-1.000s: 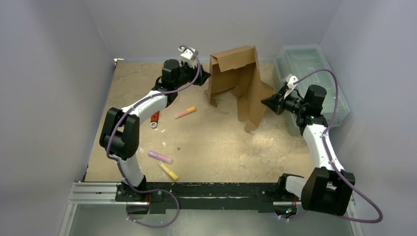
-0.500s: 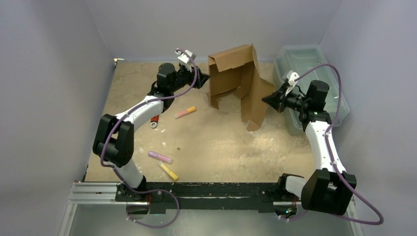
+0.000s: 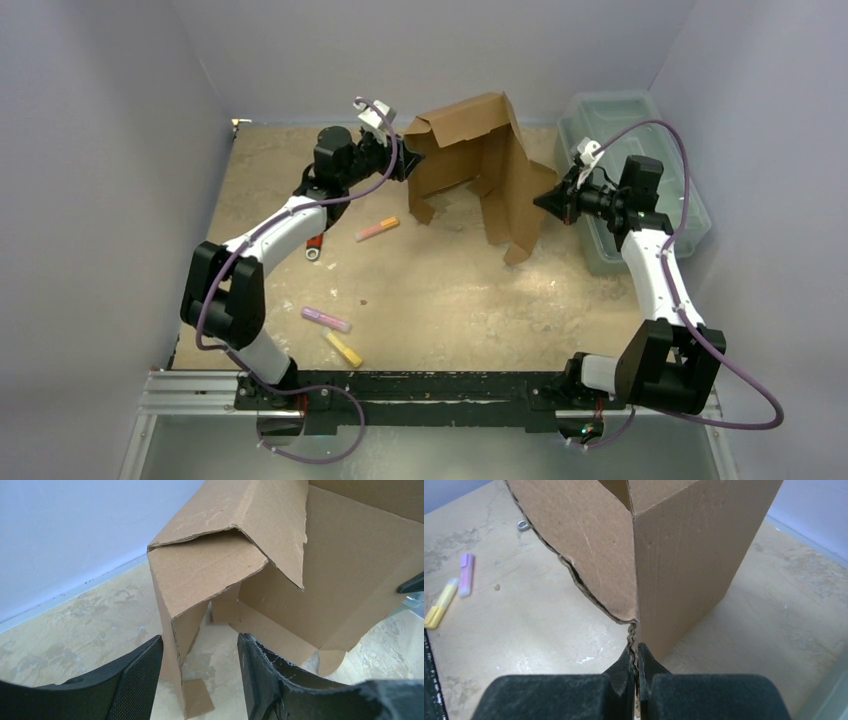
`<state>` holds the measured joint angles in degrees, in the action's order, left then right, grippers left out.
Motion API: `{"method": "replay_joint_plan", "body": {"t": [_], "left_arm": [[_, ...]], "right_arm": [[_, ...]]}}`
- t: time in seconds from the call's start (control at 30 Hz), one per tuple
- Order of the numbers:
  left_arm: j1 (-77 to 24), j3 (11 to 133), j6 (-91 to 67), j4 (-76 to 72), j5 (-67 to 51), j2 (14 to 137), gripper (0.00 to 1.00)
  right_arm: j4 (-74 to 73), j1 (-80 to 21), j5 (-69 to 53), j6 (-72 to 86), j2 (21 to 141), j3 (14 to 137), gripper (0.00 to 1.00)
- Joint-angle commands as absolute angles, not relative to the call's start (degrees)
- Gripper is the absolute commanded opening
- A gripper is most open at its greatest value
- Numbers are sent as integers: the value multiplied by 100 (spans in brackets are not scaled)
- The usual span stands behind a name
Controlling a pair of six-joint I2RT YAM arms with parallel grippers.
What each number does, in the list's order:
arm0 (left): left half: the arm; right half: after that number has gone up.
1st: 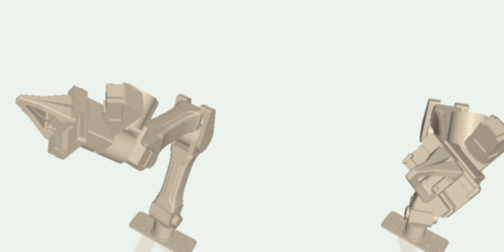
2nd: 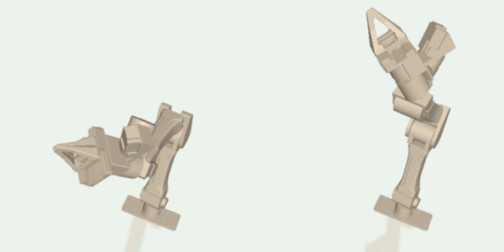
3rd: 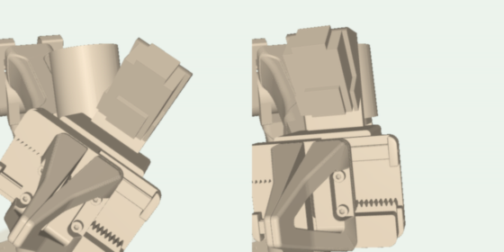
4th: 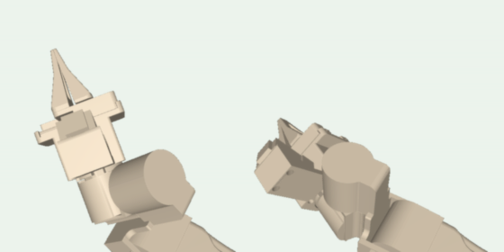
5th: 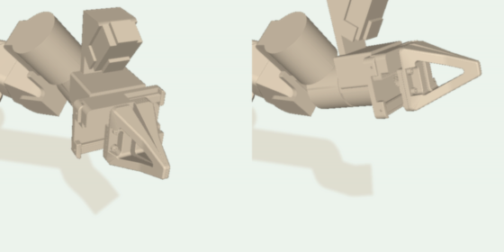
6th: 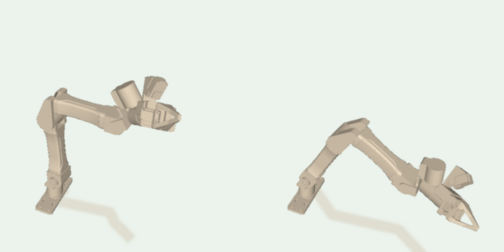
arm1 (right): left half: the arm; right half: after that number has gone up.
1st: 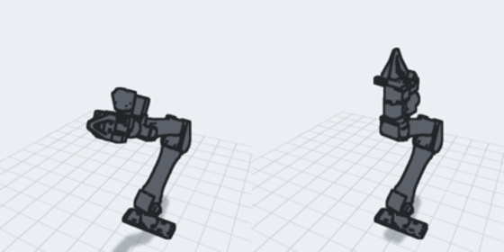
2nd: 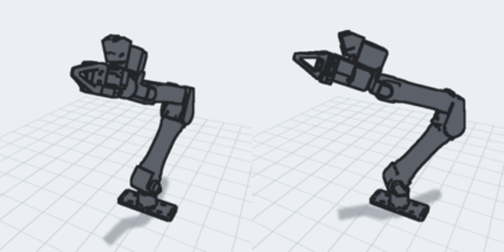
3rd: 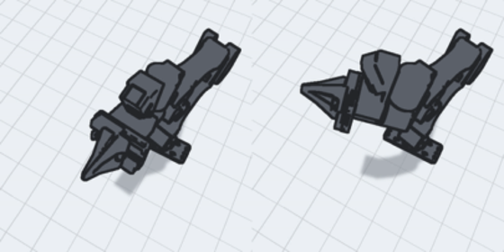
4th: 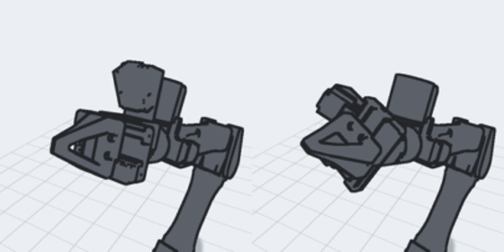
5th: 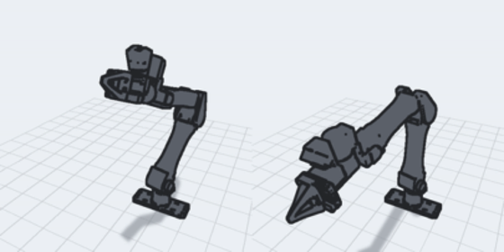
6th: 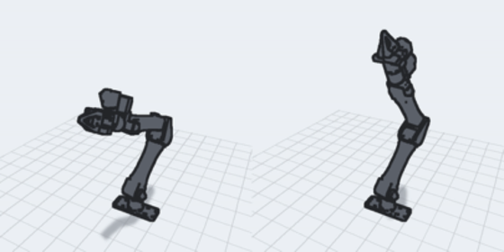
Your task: Fold the paper box
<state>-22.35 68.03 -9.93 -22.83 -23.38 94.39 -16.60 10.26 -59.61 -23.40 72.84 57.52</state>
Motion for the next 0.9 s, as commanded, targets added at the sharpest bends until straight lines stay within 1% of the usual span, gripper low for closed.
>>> {"method": "replay_joint_plan", "body": {"t": [0.0, 0.17, 0.33, 0.43, 0.57, 0.67, 0.87], "left_arm": [[-2123, 6973, -739, -1861, -2401, 8730, 58], [-1836, 7151, -655, -976, -2368, 8231, 64], [-1754, 7555, -278, -227, -2123, 7915, 76], [-1758, 8158, 122, 418, -2172, 8153, 76], [-1908, 8905, 919, 1030, -2526, 8585, 75], [-2087, 9282, 1625, 1339, -2539, 8846, 75], [-2282, 9792, 2319, 1611, -2692, 9350, 74]], "right_arm": [[-1481, 1055, -5442, -2123, 7146, 5890, 0], [-1427, 1055, -5294, -2098, 7172, 5858, 0], [-1425, 1055, -5291, -2124, 7178, 5836, 0], [-1456, 1050, -5276, -2145, 7189, 5836, 0], [-1536, 1054, -5208, -2187, 7189, 5851, 0], [-1566, 1055, -5177, -2191, 7181, 5845, 0], [-1575, 1054, -5215, -2194, 7181, 5845, 0]]}}
